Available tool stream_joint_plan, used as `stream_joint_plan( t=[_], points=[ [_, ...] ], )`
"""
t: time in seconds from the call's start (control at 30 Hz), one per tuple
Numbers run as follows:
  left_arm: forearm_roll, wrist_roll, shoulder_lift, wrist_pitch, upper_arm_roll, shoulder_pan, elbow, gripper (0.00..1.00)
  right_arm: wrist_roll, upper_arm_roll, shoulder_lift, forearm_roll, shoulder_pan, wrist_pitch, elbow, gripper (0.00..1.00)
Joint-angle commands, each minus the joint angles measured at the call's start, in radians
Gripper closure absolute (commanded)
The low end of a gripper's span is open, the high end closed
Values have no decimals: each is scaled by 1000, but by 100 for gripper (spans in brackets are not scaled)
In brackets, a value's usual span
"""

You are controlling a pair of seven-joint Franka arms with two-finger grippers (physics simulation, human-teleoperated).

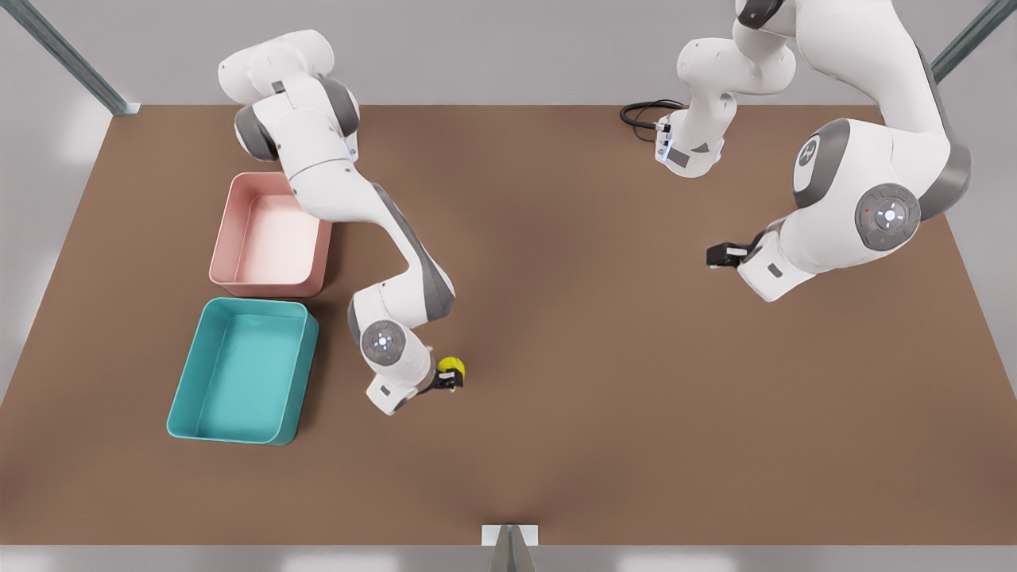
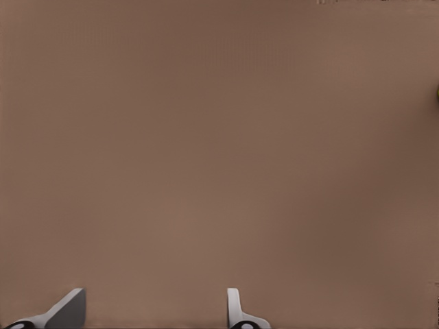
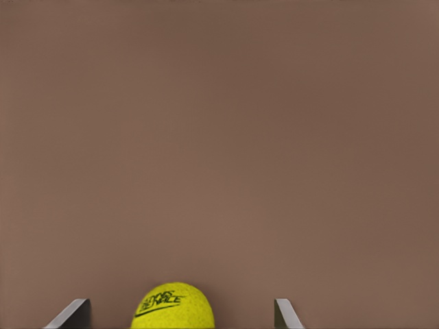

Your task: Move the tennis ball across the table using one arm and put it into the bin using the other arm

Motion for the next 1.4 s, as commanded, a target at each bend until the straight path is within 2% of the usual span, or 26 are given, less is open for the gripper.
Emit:
stream_joint_plan(
  t=[0.0,0.5,1.1,1.13,1.2,1.27,1.37],
  points=[
    [0,-247,-1,-5,0,5,0,0,307,0,18,2,11,63,15,0],
    [2,-247,10,4,-2,0,-5,0,294,0,9,-7,73,43,-151,0],
    [5,-250,7,-8,-29,-1,-5,0,285,1,49,-5,68,103,-151,0],
    [6,-248,7,-18,-29,3,-5,0,285,1,50,-5,68,104,-151,1],
    [2,-245,13,-18,-28,45,-6,0,285,1,59,-5,68,121,-149,16],
    [0,-210,14,-19,-28,49,-6,0,285,1,63,-5,68,126,-151,25],
    [2,-209,19,-13,-28,51,-6,0,287,1,61,-1,68,126,-149,33]
  ],
)
